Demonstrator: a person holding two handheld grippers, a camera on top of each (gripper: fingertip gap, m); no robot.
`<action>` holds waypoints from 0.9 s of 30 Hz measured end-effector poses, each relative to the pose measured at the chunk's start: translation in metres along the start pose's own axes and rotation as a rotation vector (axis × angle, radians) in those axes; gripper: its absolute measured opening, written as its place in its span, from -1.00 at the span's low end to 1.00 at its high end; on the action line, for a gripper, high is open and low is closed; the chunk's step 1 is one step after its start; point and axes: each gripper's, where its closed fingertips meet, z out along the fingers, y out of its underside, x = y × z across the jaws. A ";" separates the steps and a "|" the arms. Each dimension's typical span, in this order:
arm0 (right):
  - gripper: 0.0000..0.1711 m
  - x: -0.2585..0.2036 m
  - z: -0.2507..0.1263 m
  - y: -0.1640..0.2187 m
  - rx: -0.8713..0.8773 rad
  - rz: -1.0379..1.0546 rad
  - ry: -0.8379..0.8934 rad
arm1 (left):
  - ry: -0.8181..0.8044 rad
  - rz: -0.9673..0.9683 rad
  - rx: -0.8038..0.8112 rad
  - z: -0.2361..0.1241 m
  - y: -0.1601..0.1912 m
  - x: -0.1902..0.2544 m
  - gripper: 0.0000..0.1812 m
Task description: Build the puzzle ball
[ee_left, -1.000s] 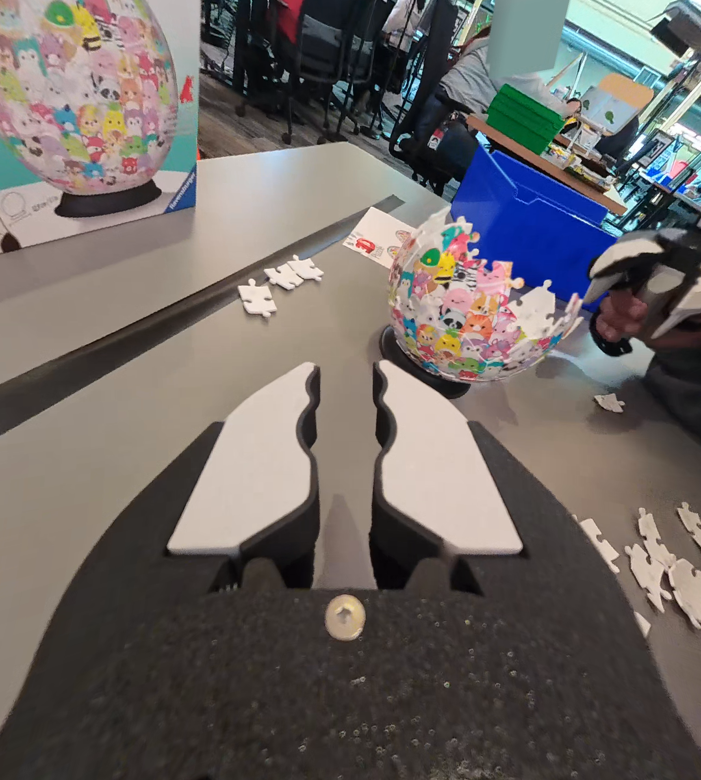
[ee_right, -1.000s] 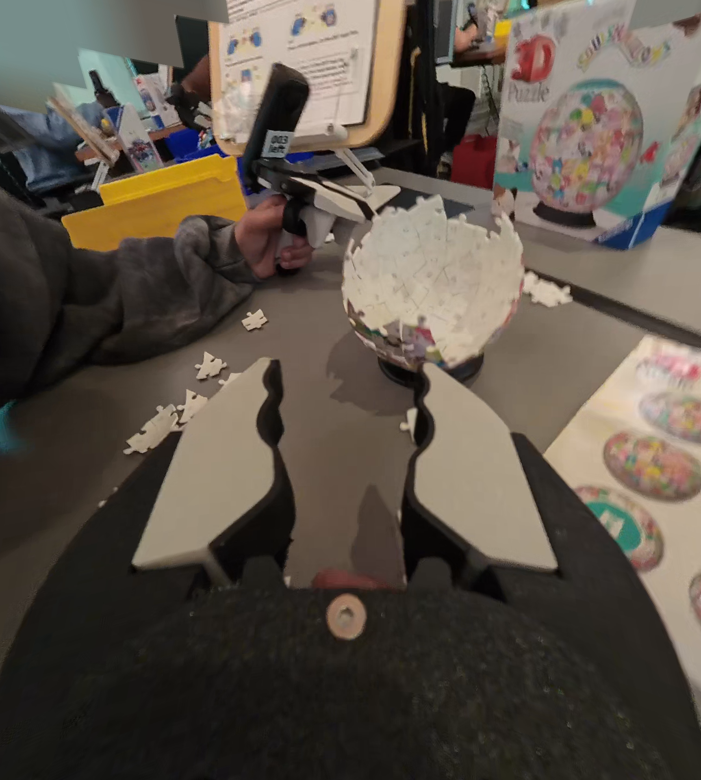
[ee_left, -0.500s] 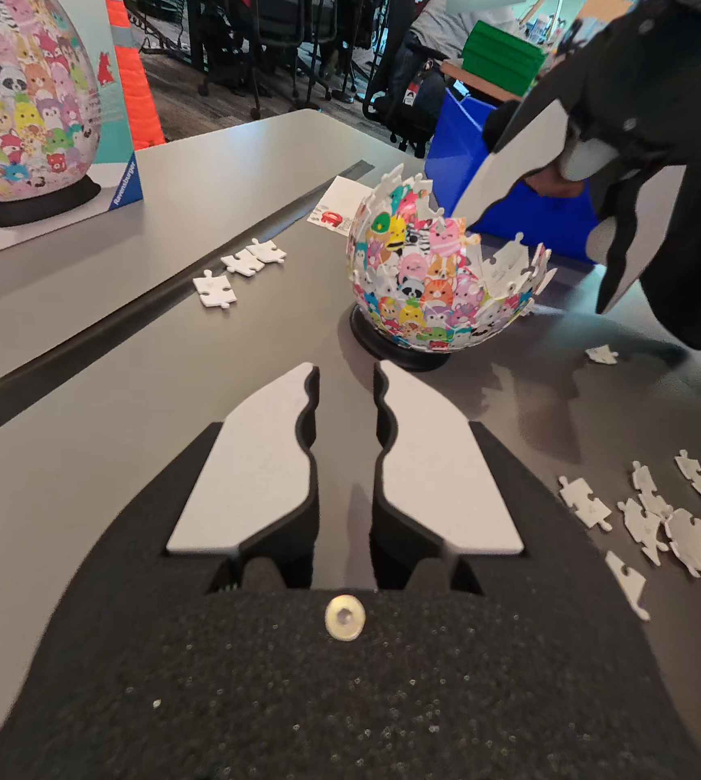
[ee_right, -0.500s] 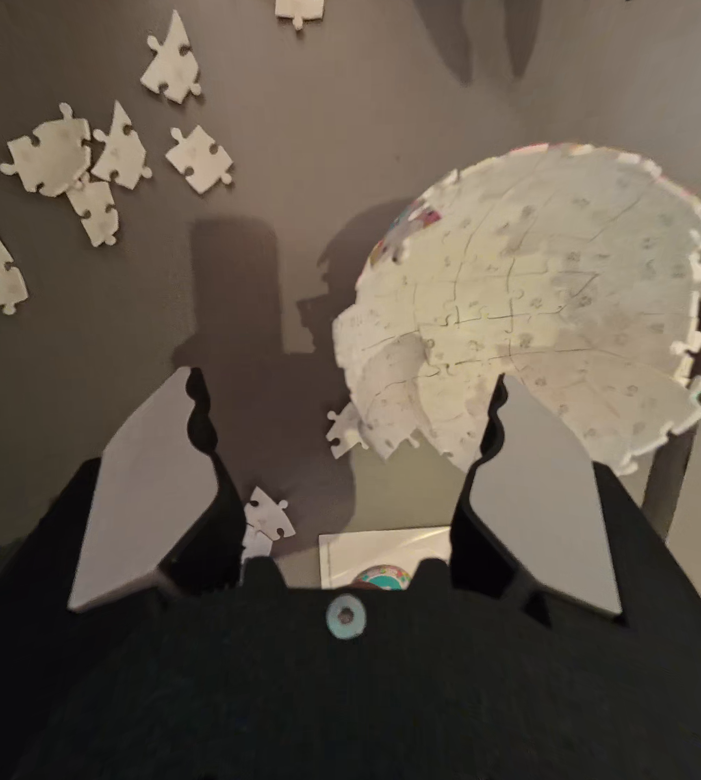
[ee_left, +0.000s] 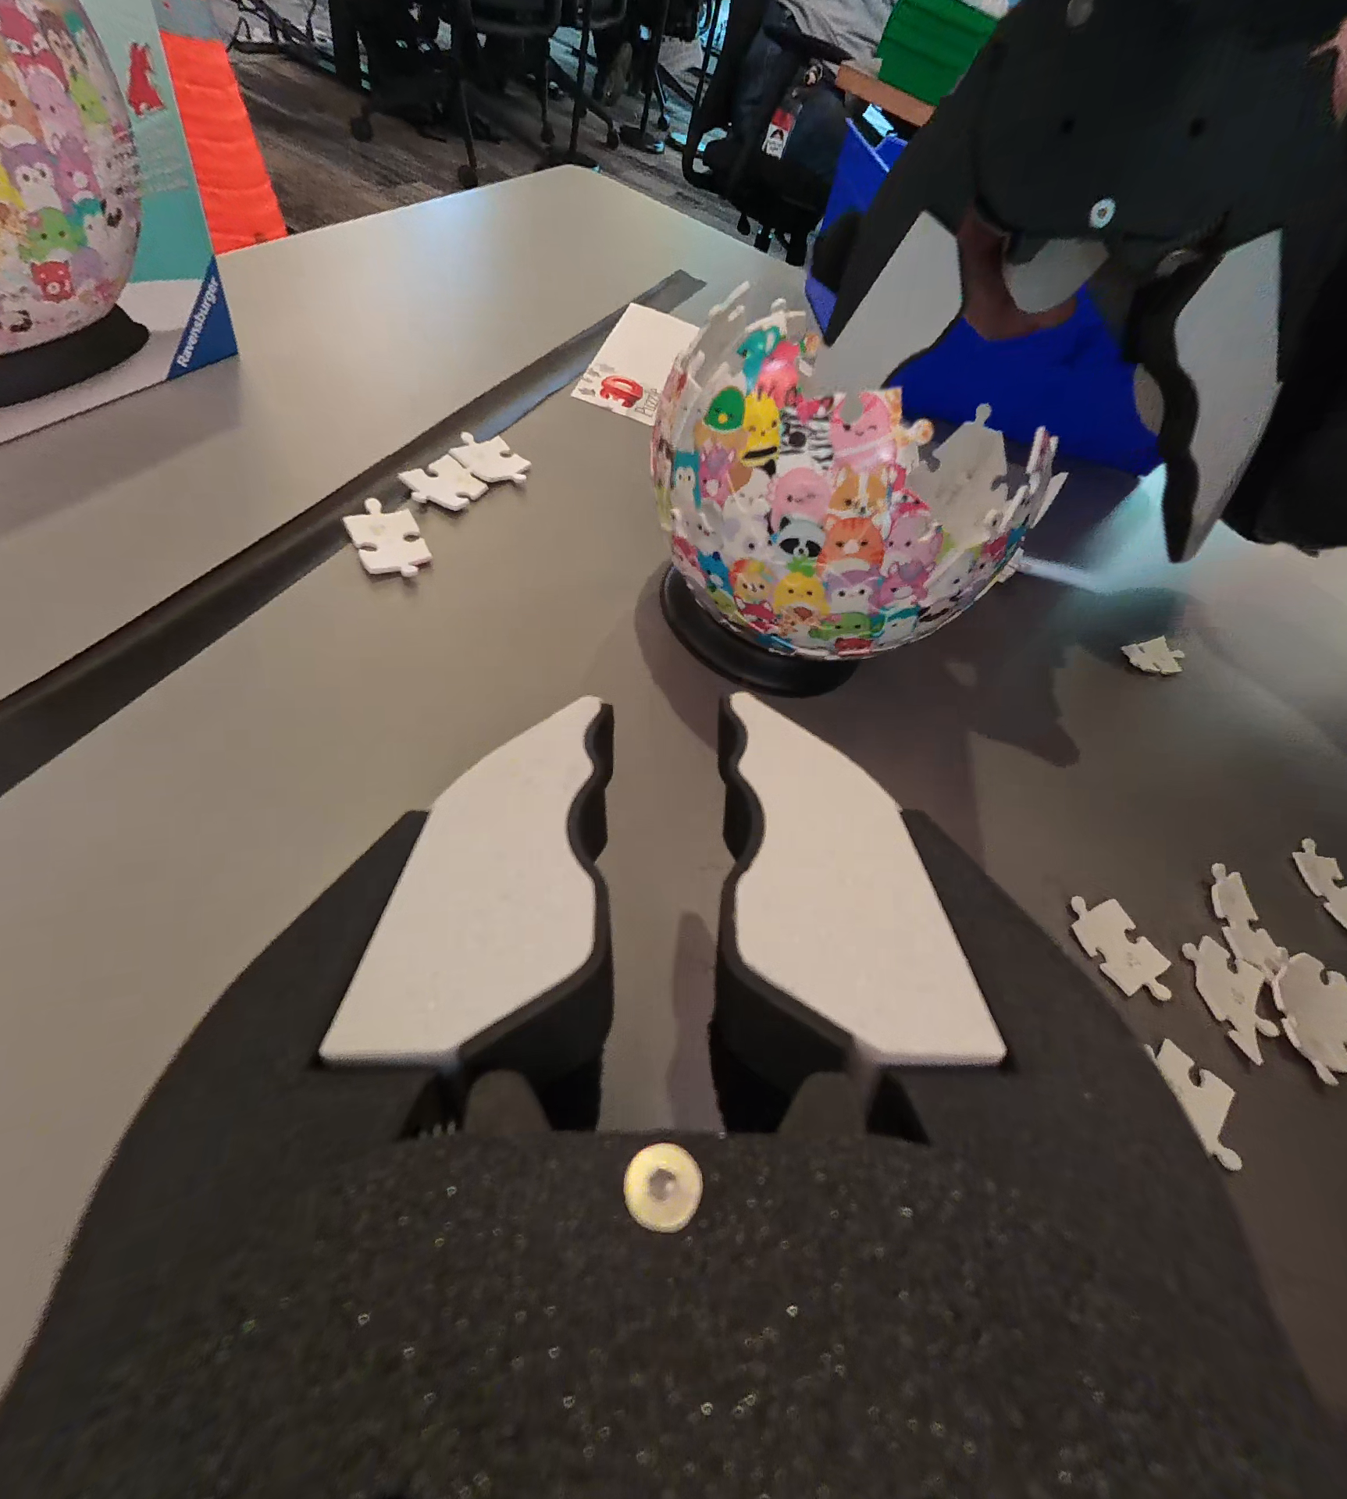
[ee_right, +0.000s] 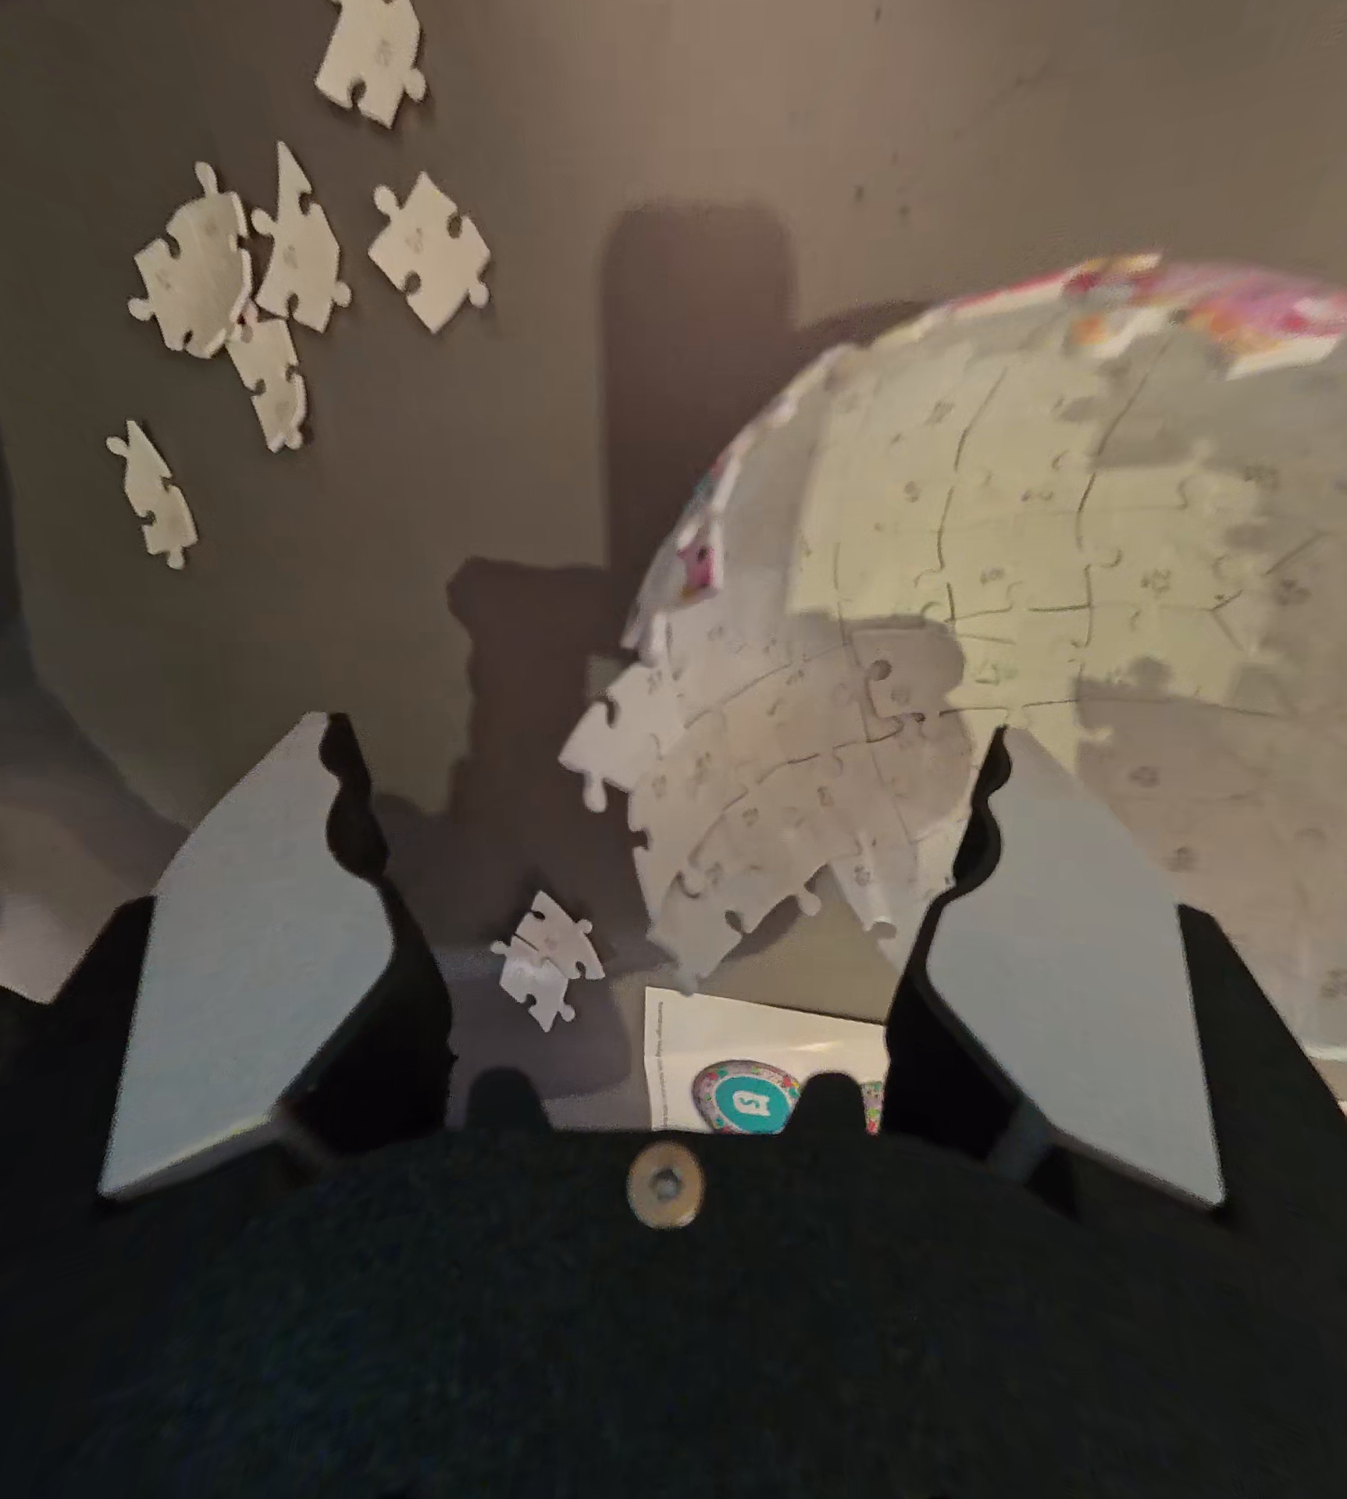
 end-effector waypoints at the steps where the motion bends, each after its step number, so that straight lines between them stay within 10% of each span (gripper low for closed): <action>1: 0.61 -0.002 -0.003 -0.003 0.005 0.008 -0.003 | 0.002 0.000 0.004 -0.001 0.000 0.000 -0.74; 12: 0.37 -0.038 -0.051 -0.009 0.618 0.108 0.462 | -0.090 0.161 -0.019 0.006 0.002 0.017 -0.74; 23: 0.24 -0.055 -0.019 0.018 0.629 0.263 0.741 | -0.314 0.338 -0.124 0.079 -0.036 0.150 -1.00; 27: -0.18 -0.056 -0.015 0.044 0.598 0.278 0.726 | -0.419 0.348 -0.167 0.095 -0.041 0.150 -1.00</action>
